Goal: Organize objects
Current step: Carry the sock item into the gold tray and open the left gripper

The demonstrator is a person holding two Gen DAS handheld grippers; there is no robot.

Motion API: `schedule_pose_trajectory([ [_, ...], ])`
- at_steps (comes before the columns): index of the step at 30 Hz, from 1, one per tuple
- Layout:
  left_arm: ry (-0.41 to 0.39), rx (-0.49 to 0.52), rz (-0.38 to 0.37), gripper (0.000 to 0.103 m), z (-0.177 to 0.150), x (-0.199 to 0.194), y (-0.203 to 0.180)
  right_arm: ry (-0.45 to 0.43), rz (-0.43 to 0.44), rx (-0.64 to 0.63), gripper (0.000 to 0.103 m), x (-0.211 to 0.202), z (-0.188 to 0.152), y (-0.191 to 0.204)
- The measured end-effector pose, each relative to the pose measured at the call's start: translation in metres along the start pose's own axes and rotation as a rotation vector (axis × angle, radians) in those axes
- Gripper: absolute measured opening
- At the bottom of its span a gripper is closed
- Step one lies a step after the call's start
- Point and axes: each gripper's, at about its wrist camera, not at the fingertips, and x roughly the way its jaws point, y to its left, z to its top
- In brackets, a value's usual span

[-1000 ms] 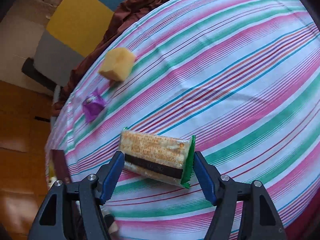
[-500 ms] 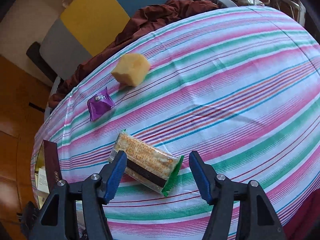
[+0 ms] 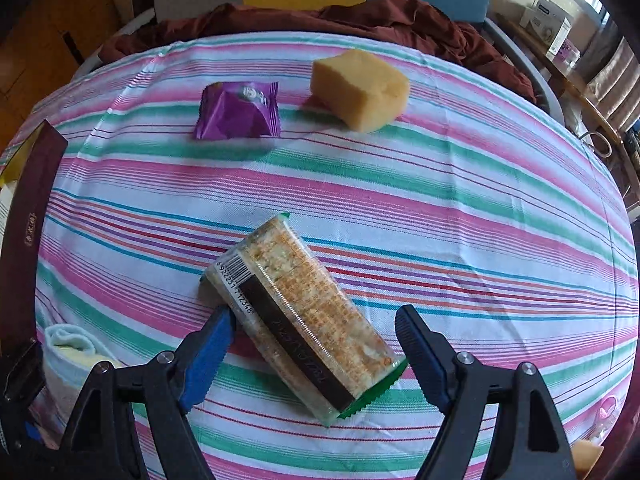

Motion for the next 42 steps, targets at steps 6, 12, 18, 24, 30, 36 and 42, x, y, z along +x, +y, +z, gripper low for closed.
schedule_pose_trajectory([
  [6, -0.003, -0.008, -0.01, 0.051, -0.001, 0.0, 0.002, 0.018, 0.044, 0.084, 0.05, -0.005, -0.009, -0.003],
  [12, -0.007, 0.014, 0.011, 0.05, -0.001, -0.001, -0.002, -0.016, 0.042, 0.07, 0.051, -0.007, -0.027, 0.006],
  [18, 0.012, 0.005, 0.063, 0.049, -0.002, -0.01, -0.006, -0.034, 0.066, 0.085, 0.051, -0.006, -0.027, -0.005],
  [24, 0.001, 0.021, 0.08, 0.049, -0.012, -0.031, -0.011, -0.049, 0.031, 0.039, 0.051, -0.005, -0.028, -0.002],
  [30, -0.008, 0.039, 0.081, 0.049, -0.02, -0.051, -0.019, -0.056, 0.013, 0.023, 0.051, -0.004, -0.032, -0.003],
  [36, -0.097, 0.0, 0.127, 0.049, -0.01, -0.101, -0.002, -0.065, -0.009, 0.001, 0.051, -0.004, -0.033, 0.021],
  [42, -0.221, -0.059, 0.332, 0.049, 0.01, -0.155, 0.035, -0.069, -0.02, -0.009, 0.051, -0.004, -0.034, 0.023],
])
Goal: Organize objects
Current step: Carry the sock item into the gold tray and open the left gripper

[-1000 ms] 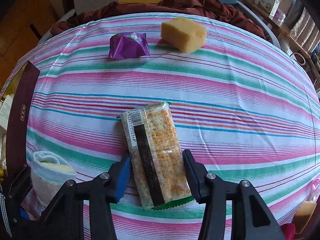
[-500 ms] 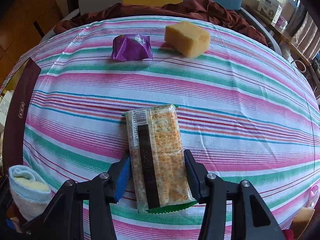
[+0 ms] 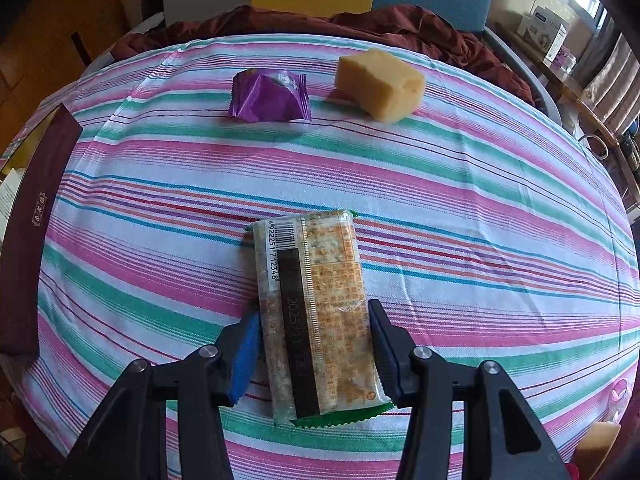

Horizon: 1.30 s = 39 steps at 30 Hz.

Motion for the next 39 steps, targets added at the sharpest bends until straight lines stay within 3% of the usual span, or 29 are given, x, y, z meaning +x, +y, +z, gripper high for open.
schedule_pose_trajectory([
  [6, -0.048, -0.028, 0.131, 0.049, 0.009, -0.009, 0.037, -0.004, -0.009, -0.008, 0.051, -0.001, -0.004, -0.007],
  [13, -0.047, -0.012, 0.185, 0.049, 0.01, -0.005, 0.053, -0.01, -0.025, -0.02, 0.051, -0.01, -0.011, 0.007],
  [21, 0.007, -0.02, 0.183, 0.049, 0.02, 0.022, 0.067, -0.01, -0.031, -0.024, 0.051, -0.014, -0.011, 0.009],
  [35, 0.251, -0.211, 0.071, 0.049, 0.053, 0.113, 0.129, -0.01, -0.036, -0.025, 0.051, -0.016, -0.01, 0.011],
  [39, 0.292, -0.235, 0.091, 0.049, 0.06, 0.135, 0.14, -0.01, -0.036, -0.025, 0.051, -0.021, -0.014, 0.015],
])
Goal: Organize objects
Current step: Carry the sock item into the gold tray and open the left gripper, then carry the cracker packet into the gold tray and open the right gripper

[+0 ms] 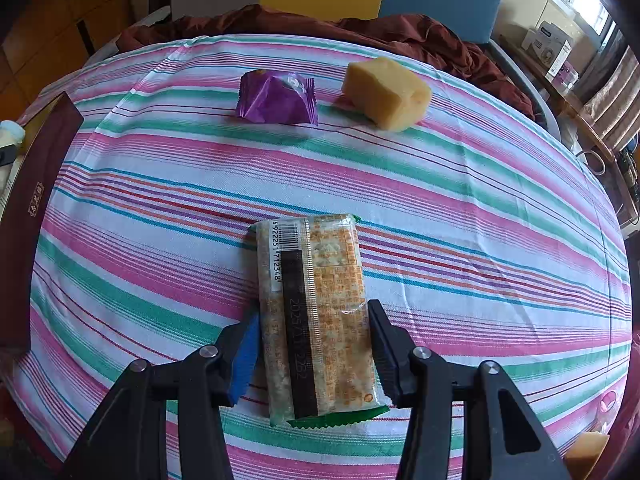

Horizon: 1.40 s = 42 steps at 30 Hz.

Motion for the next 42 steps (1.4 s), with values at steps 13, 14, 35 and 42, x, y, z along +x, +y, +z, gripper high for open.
schedule_pose_trajectory([
  [13, 0.02, -0.008, 0.121, 0.054, 0.021, 0.037, 0.011, 0.002, 0.005, -0.001, 0.051, 0.005, 0.004, -0.006],
  [14, 0.019, -0.008, 0.124, 0.057, 0.022, 0.037, 0.011, 0.002, 0.005, -0.001, 0.051, 0.005, 0.004, -0.006],
  [35, -0.285, 0.02, 0.136, 0.065, -0.071, -0.094, 0.017, 0.001, 0.004, 0.003, 0.051, 0.007, 0.007, -0.007],
  [42, -0.334, 0.039, 0.156, 0.068, -0.121, -0.122, 0.017, -0.006, -0.011, -0.002, 0.051, 0.017, 0.018, -0.013],
])
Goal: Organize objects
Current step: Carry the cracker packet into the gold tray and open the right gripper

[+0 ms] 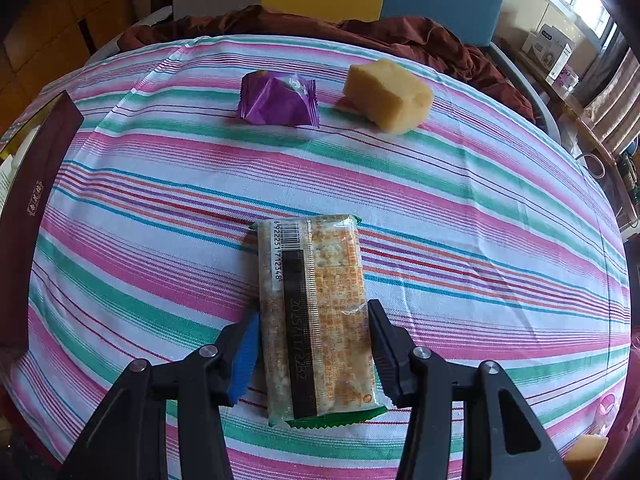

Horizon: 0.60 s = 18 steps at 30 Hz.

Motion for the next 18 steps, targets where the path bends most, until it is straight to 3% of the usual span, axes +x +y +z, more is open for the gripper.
schedule_pose_trajectory([
  [7, -0.038, 0.014, 0.012, 0.073, -0.024, -0.026, 0.002, -0.01, -0.007, 0.009, 0.051, -0.003, -0.004, 0.002],
  [18, -0.01, -0.022, 0.001, 0.075, -0.047, -0.033, 0.018, -0.003, -0.051, 0.07, 0.048, -0.004, -0.005, 0.008],
])
